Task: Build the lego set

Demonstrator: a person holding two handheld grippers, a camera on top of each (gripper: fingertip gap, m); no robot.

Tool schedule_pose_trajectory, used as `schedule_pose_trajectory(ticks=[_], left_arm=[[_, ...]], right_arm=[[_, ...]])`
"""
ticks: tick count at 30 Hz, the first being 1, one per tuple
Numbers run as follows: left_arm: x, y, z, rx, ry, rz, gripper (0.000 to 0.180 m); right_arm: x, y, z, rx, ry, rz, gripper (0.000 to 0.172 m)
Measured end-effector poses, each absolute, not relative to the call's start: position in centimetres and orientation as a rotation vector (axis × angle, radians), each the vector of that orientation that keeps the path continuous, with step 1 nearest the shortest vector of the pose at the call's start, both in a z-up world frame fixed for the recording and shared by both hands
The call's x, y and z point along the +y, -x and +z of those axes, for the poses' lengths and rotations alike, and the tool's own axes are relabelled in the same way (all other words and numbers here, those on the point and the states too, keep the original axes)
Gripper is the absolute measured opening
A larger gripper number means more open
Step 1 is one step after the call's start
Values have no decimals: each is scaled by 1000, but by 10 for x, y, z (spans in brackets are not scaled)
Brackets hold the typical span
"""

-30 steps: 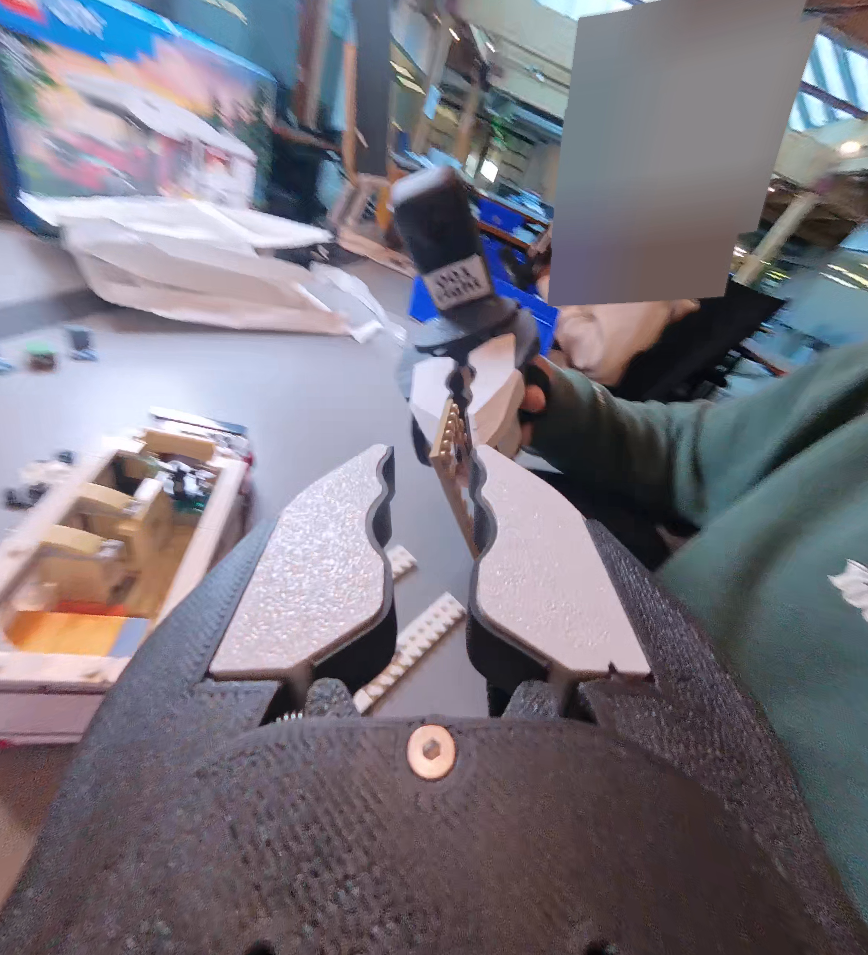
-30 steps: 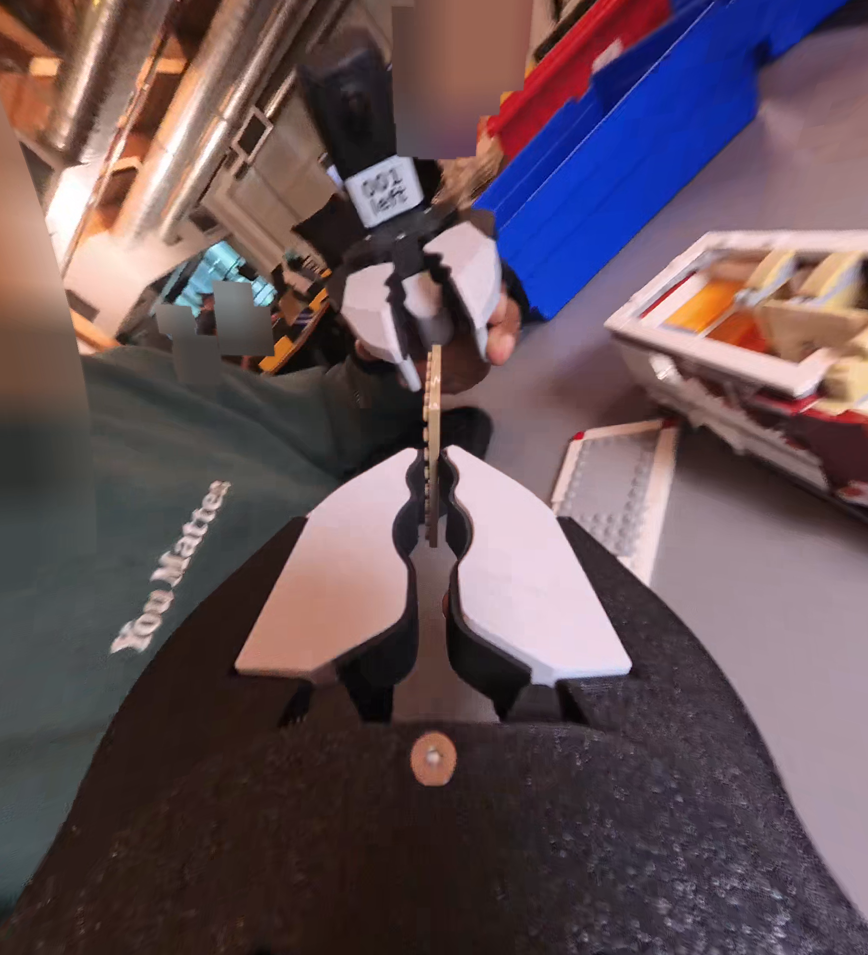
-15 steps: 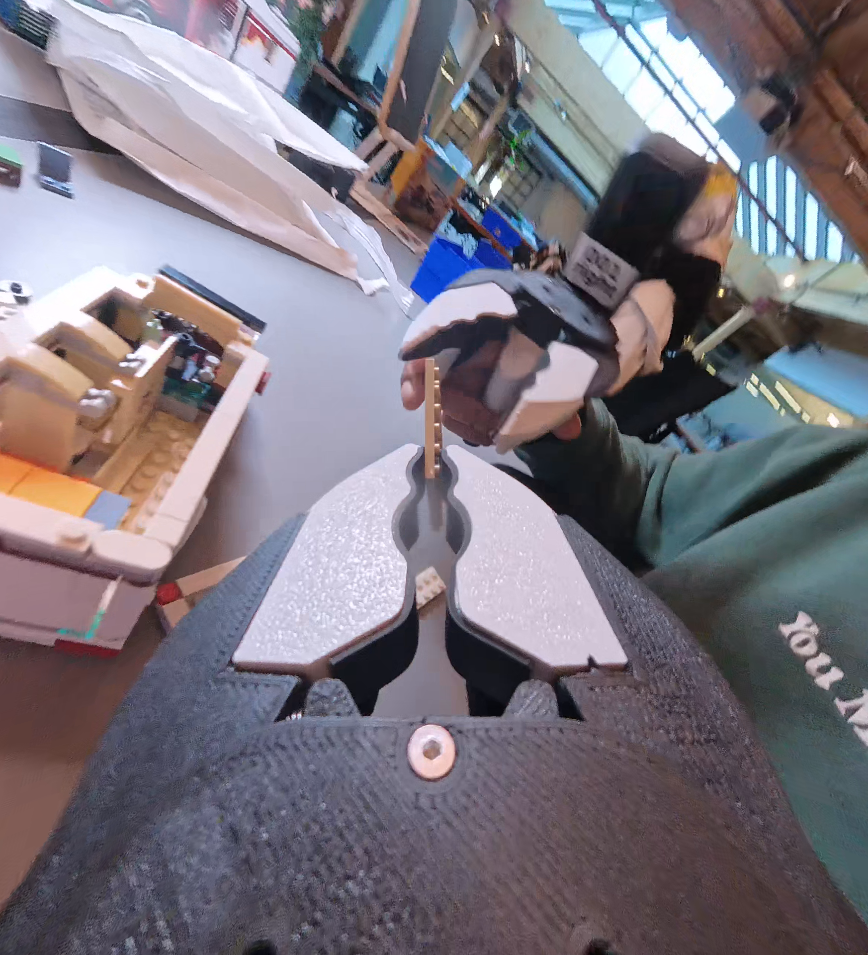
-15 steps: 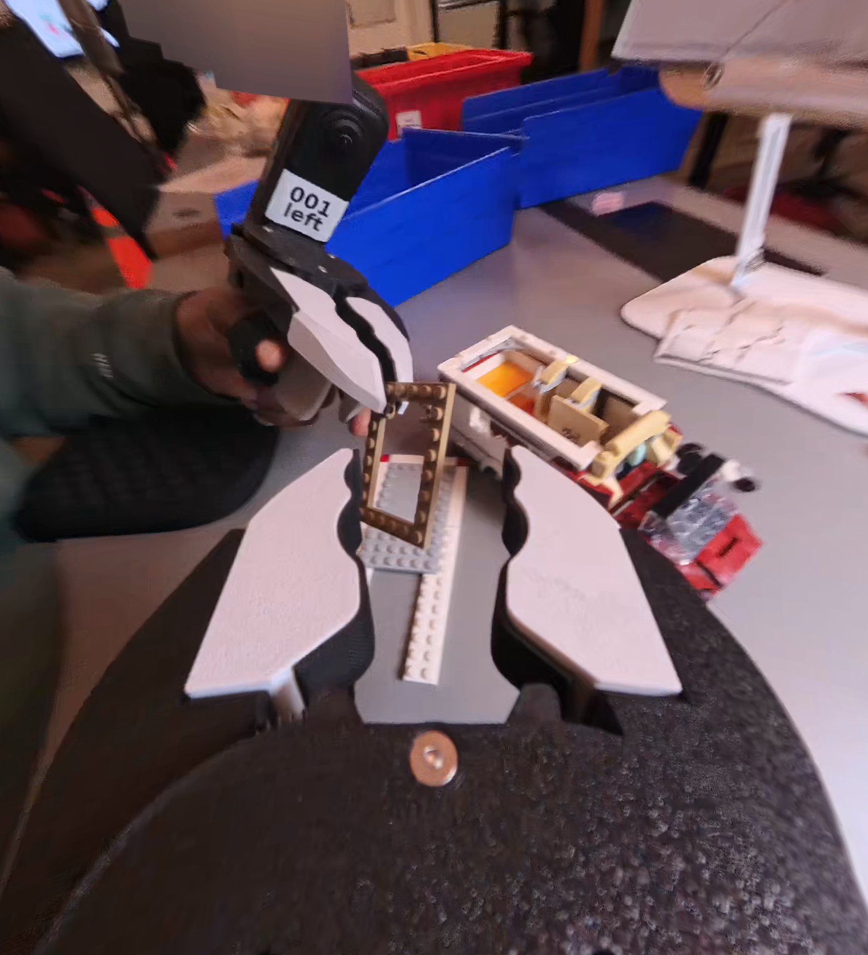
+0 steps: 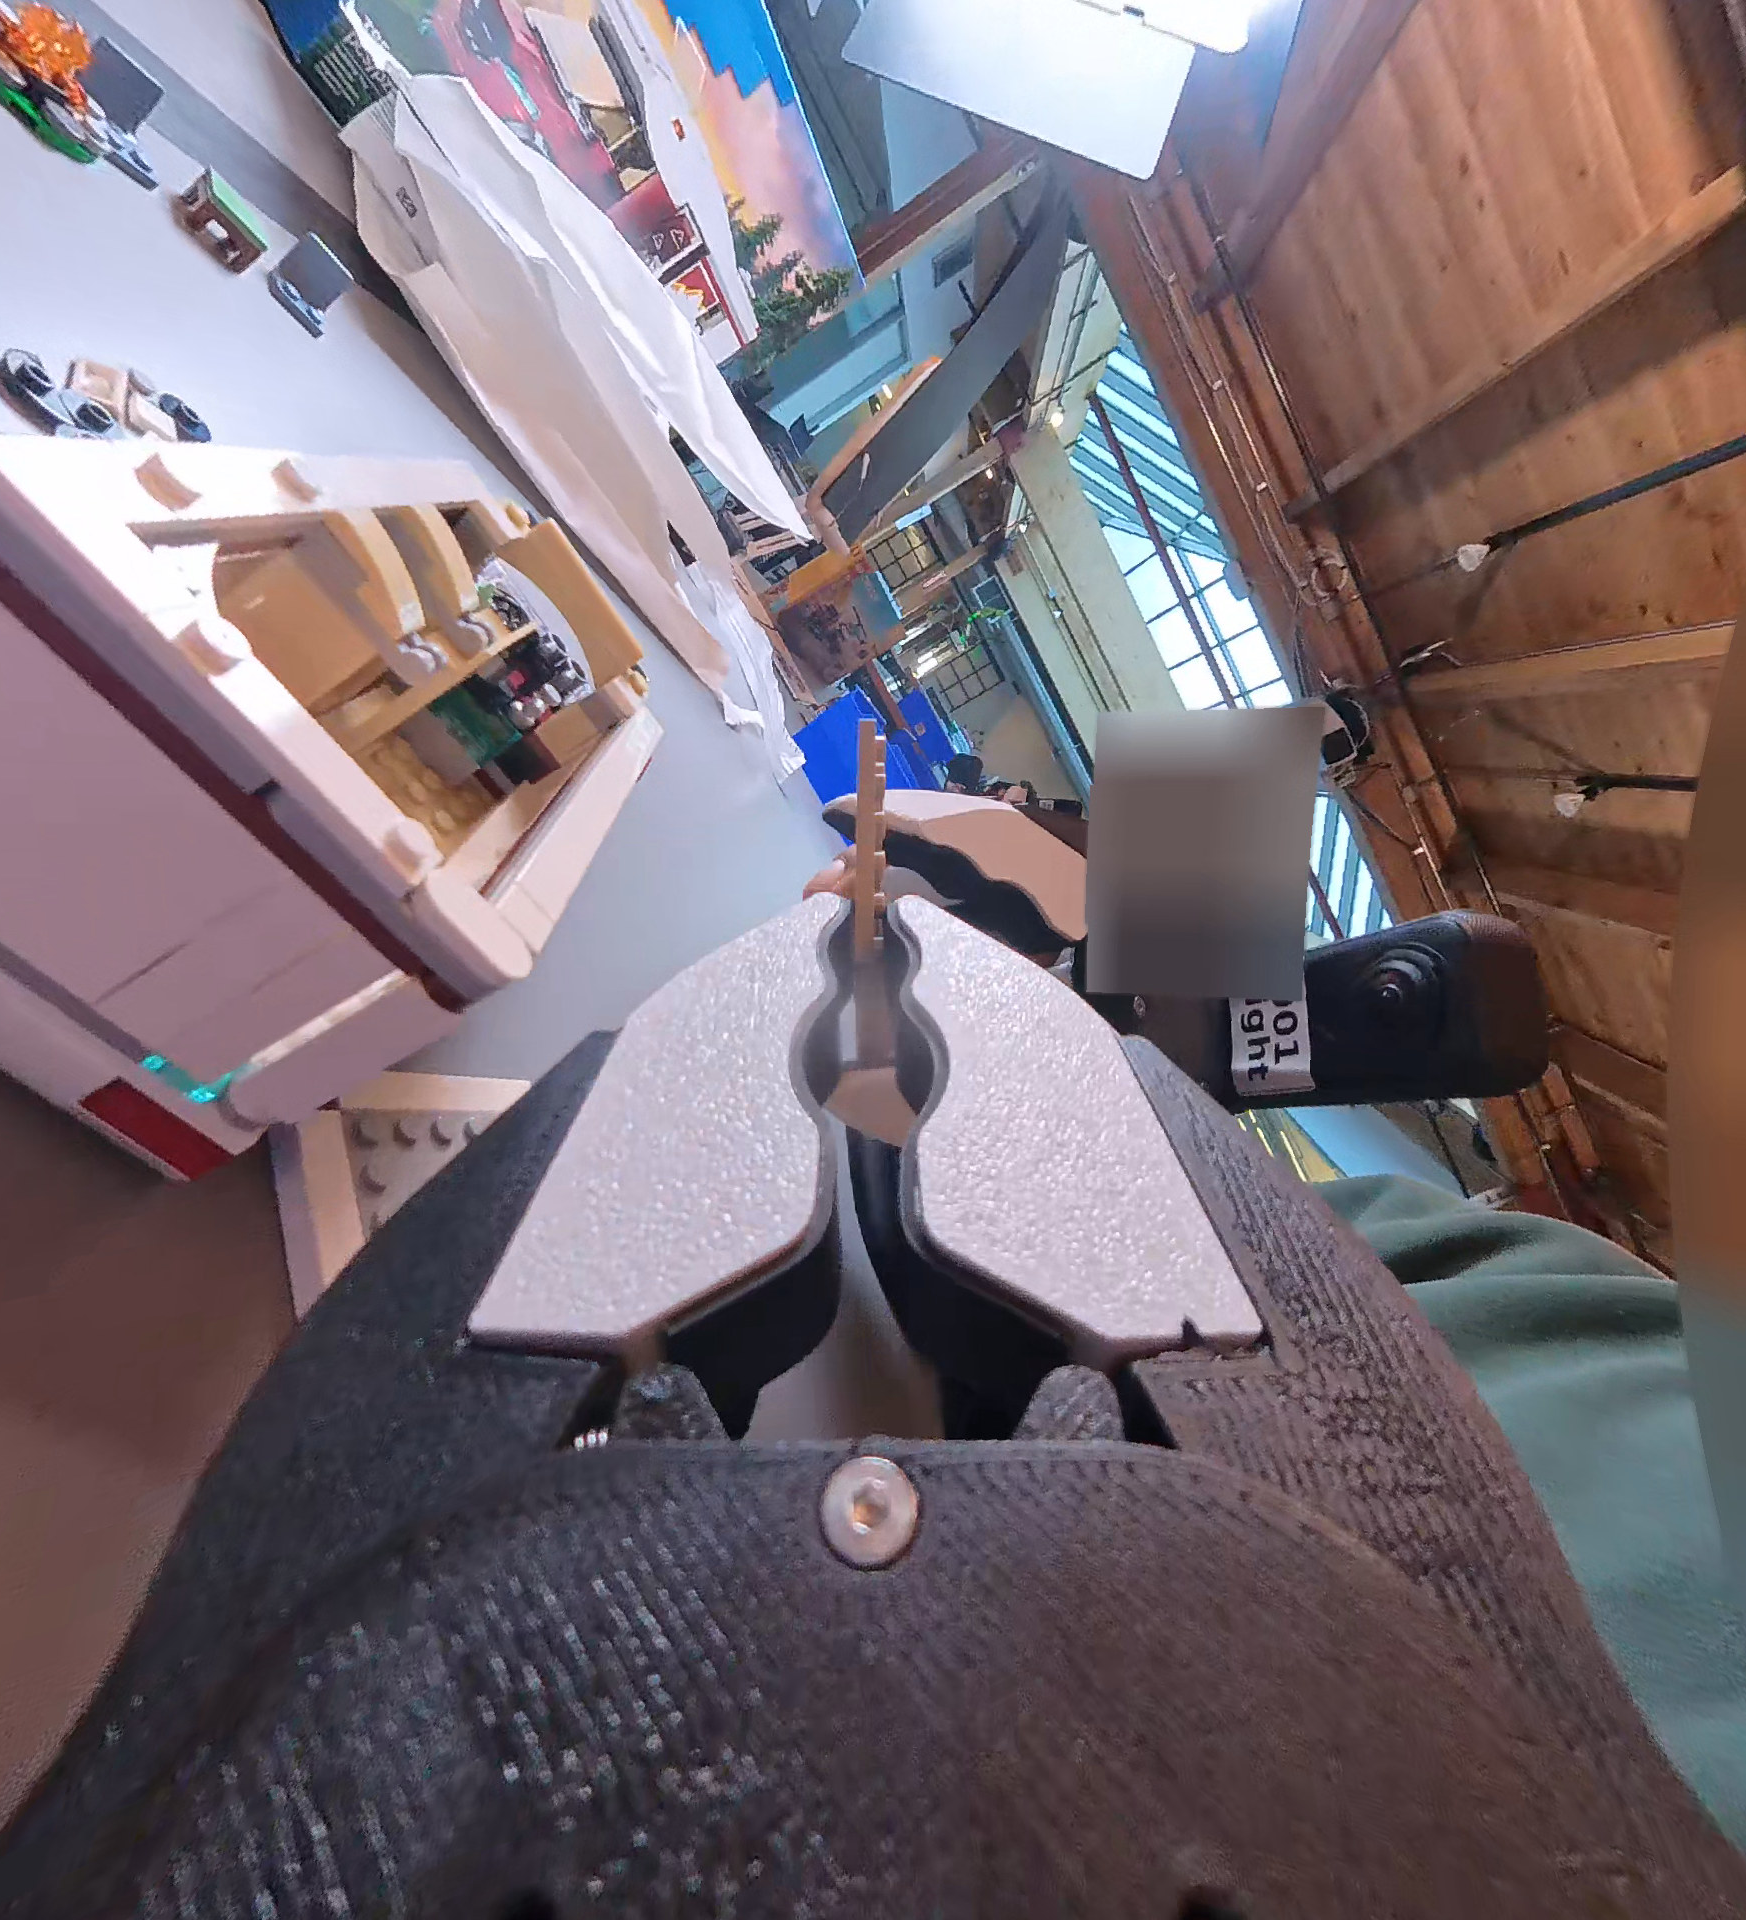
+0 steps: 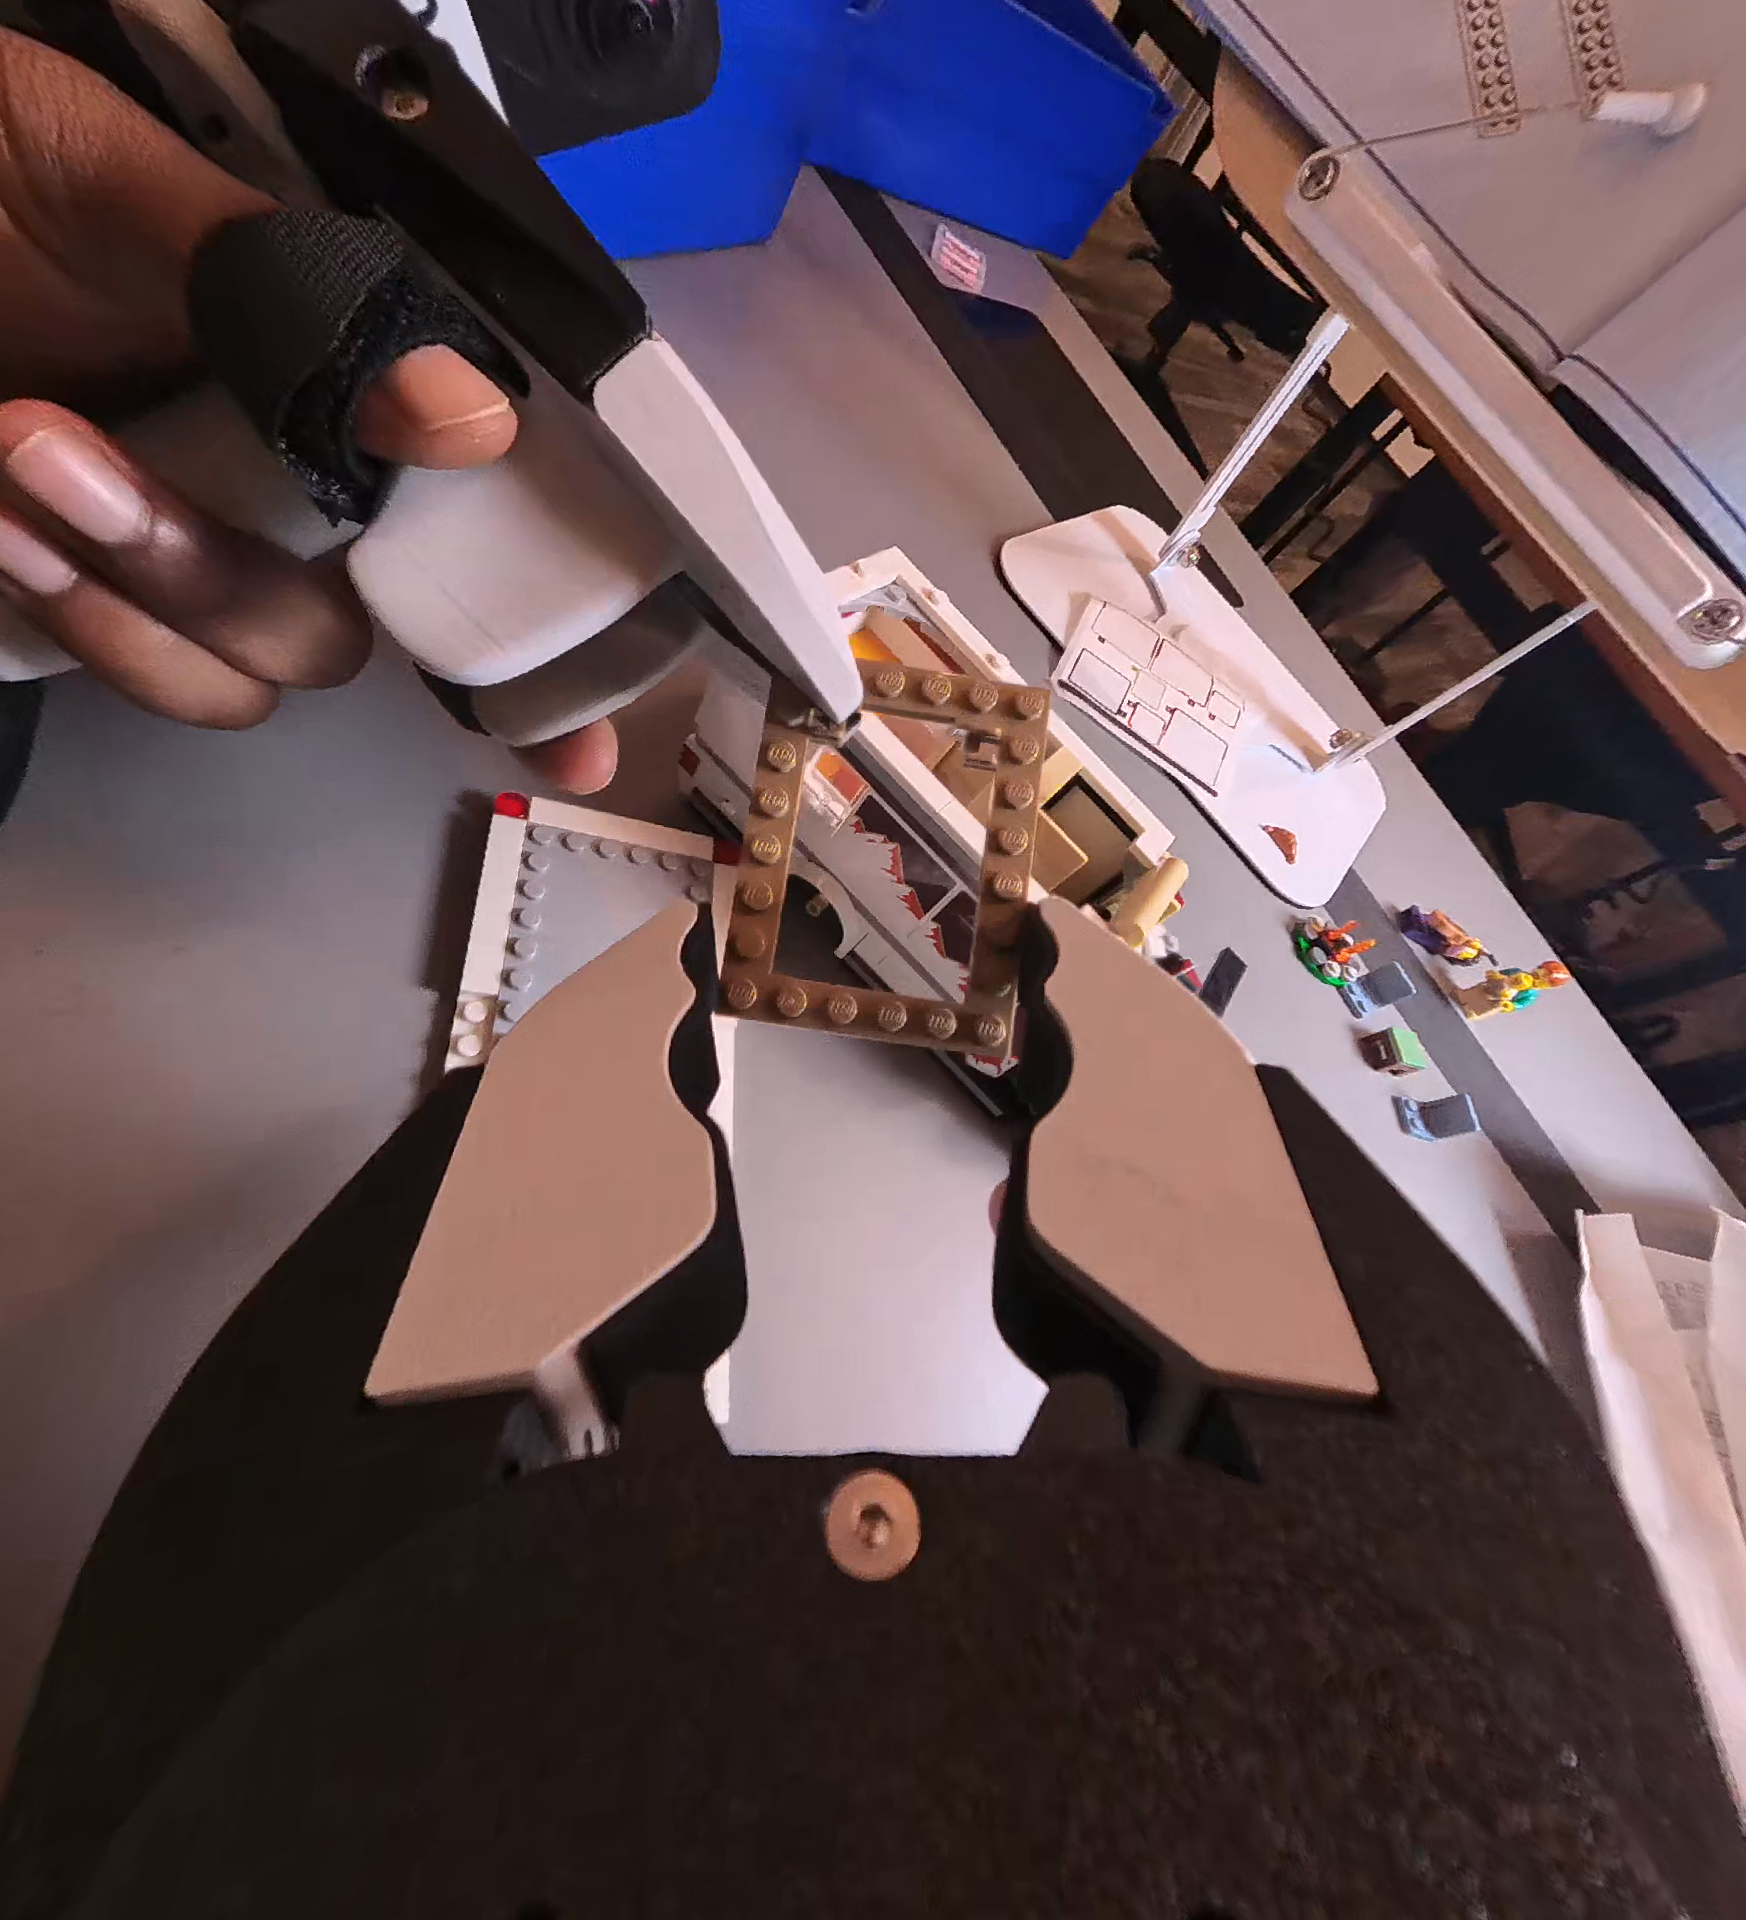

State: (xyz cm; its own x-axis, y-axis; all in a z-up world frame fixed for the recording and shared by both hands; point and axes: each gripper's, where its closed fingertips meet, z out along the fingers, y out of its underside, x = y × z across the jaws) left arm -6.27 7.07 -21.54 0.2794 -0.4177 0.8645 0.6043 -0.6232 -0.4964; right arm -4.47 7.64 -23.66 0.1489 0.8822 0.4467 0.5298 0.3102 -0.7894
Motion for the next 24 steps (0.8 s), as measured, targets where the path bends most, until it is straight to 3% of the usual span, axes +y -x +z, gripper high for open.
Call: schedule_pose_trajectory(ticks=[3, 11, 18, 24], left_arm=[[69, 59, -216, -126, 1700, -1484, 6], [71, 72, -215, 206, 1729, -1162, 32], [71, 100, -231, 489, 1801, -647, 19], [65, 97, -250, 680, 1836, -468, 11]], right_arm=[[75, 42, -239, -1521, 1405, 491, 55], [87, 19, -233, -1475, 1545, 671, 55], [82, -24, -260, -1593, 1700, 655, 55], [44, -20, -296, -1809, 1748, 637, 55]])
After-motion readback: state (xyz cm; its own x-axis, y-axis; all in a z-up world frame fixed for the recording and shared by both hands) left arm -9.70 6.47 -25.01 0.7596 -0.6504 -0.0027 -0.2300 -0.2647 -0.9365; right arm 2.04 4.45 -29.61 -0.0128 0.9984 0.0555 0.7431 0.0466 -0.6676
